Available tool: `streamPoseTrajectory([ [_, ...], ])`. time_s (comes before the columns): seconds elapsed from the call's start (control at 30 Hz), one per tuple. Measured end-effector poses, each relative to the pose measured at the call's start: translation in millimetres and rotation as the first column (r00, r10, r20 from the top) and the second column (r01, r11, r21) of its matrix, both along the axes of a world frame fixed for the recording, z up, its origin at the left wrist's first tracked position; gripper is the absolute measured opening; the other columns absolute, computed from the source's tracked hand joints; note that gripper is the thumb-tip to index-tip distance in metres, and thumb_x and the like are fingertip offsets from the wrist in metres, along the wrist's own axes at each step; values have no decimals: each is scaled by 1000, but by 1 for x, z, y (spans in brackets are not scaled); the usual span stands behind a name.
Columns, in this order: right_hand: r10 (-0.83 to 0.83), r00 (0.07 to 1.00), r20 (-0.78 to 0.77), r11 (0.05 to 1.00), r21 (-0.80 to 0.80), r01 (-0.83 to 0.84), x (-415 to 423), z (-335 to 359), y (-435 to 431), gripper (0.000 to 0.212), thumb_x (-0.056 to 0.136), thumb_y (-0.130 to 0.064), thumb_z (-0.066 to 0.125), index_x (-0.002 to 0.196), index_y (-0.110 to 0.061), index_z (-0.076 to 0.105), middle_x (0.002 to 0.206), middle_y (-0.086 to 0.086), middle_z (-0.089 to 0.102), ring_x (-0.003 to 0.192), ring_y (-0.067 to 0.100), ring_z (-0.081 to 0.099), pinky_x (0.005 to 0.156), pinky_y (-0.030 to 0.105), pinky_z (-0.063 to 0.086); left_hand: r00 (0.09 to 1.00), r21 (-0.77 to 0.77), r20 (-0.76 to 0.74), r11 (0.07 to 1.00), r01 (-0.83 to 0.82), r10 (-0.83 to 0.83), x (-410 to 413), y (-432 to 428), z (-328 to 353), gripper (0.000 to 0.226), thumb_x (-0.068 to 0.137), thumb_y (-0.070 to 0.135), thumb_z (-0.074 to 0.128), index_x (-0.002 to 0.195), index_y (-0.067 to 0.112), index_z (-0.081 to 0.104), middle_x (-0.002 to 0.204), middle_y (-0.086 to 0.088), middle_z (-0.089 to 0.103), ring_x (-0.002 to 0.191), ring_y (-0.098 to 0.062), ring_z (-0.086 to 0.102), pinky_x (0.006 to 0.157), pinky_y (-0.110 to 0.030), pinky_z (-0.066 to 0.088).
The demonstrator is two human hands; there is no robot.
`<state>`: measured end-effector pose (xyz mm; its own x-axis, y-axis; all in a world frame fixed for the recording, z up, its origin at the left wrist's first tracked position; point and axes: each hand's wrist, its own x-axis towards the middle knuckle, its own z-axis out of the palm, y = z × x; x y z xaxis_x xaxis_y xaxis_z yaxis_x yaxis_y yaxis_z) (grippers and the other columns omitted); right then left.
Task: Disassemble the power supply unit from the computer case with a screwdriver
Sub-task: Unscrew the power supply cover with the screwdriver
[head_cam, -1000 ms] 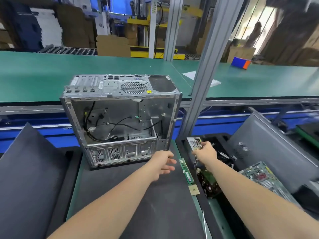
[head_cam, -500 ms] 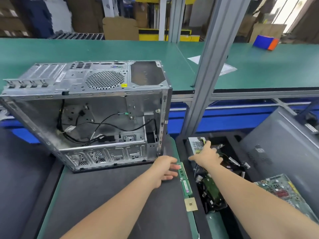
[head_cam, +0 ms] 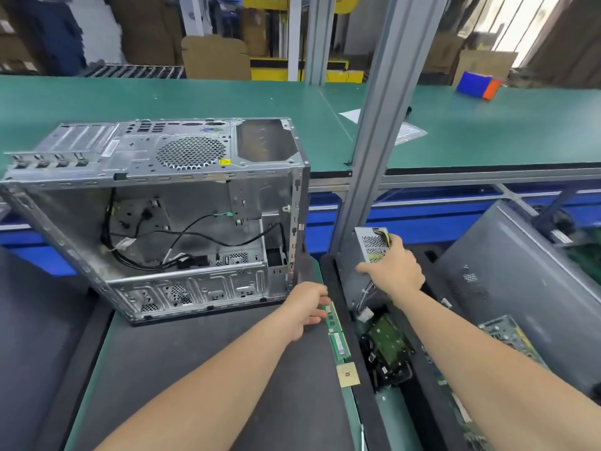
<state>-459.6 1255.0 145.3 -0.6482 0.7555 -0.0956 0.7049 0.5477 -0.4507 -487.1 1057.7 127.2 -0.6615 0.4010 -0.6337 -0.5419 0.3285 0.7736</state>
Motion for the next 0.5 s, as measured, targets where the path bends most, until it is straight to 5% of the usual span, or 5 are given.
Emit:
streamPoseTrajectory([
  [0.13, -123, 969, -214, 960, -272, 62, 28, 37, 6, 87, 51, -55, 89, 125, -37, 48, 104, -5, 66, 92, 24, 62, 77, 39, 51, 996, 6, -88, 1000, 13, -13, 12, 5, 9, 10, 103, 27, 52, 111, 28, 58, 115, -3, 57, 93, -23, 54, 73, -31, 42],
  [0.23, -261, 896, -359, 798, -603, -9, 55, 54, 0, 74, 52, -31, 97, 115, -21, 59, 103, 2, 75, 86, 27, 75, 73, 45, 63, 998, 65, -66, 998, 9, -5, 20, 0, 15, 20, 100, 39, 55, 116, 29, 61, 117, 1, 58, 108, -27, 58, 83, -36, 46],
  [0.37, -152, 948, -278, 602, -787, -134, 94, 62, -28, 43, 68, -18, 90, 108, -6, 79, 101, 14, 79, 74, 27, 77, 56, 32, 59, 995, 195, 70, 977, -88, 76, 31, -25, 24, 29, 96, 48, 59, 115, 27, 66, 93, 3, 77, 88, -21, 70, 76, -34, 55],
  [0.43, -94, 975, -202, 524, -842, -124, 111, 54, -49, 36, 71, -21, 87, 104, -9, 82, 107, 14, 79, 84, 30, 77, 63, 35, 62, 990, 191, 91, 974, -119, 103, 36, -46, 22, 25, 97, 46, 59, 112, 26, 67, 89, 0, 76, 78, -20, 71, 64, -30, 55],
  [0.5, -48, 987, -154, 481, -870, -112, 124, 41, -76, 39, 73, -21, 85, 110, -9, 80, 114, 15, 77, 99, 35, 75, 85, 45, 63, 985, 150, 91, 975, -162, 149, 44, -69, 15, 23, 99, 35, 60, 115, 20, 65, 95, -4, 74, 82, -24, 71, 71, -34, 57],
])
